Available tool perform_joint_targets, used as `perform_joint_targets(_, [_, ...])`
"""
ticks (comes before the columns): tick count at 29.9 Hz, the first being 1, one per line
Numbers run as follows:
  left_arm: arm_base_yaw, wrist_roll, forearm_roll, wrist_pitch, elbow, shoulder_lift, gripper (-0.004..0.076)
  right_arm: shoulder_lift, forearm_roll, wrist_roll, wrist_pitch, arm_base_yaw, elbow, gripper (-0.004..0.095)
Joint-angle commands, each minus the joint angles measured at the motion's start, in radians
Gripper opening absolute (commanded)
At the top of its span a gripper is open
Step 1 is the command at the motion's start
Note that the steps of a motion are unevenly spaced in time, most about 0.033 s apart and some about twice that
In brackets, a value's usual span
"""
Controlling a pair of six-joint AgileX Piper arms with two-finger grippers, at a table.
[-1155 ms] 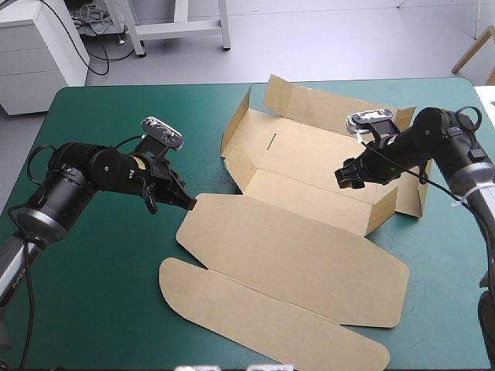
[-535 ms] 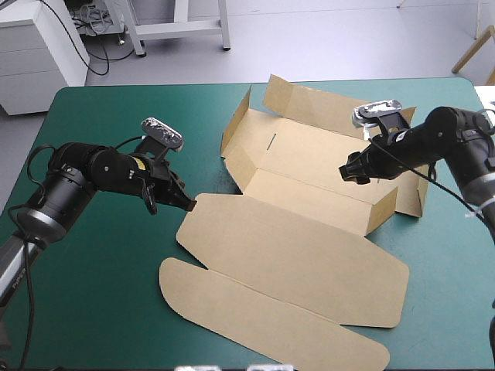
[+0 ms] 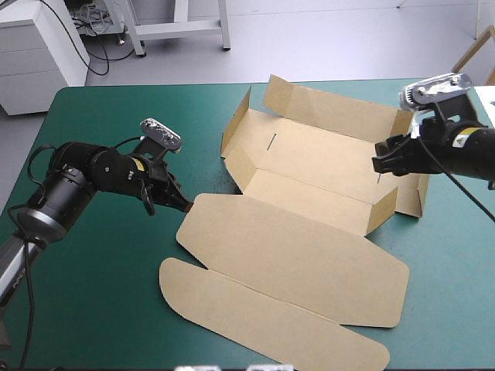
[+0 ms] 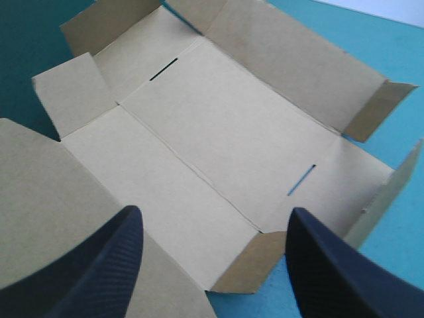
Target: Fold the box
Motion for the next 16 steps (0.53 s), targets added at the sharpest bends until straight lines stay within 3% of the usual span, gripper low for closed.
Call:
perform_joint_targets(1, [-0.004, -0.013, -0.011, -0.031, -0.031, -0.031, -0.0010, -0.062, -0.100, 0.056, -0.017, -0.003, -0.050, 0.0577])
perform_joint_targets(8, [-0.004, -0.017, -0.009, -0.016, -0.031, -0.031, -0.0010, -0.102, -0.285, 0.155, 0.049, -0.003, -0.052, 0.0676])
perform_joint_targets(16, [-0.004, -0.019, 0.032, -0.002, -0.031, -0.031, -0.0010, -0.103, -0.317, 0.254, 0.049, -0.003, -0.033, 0.0712])
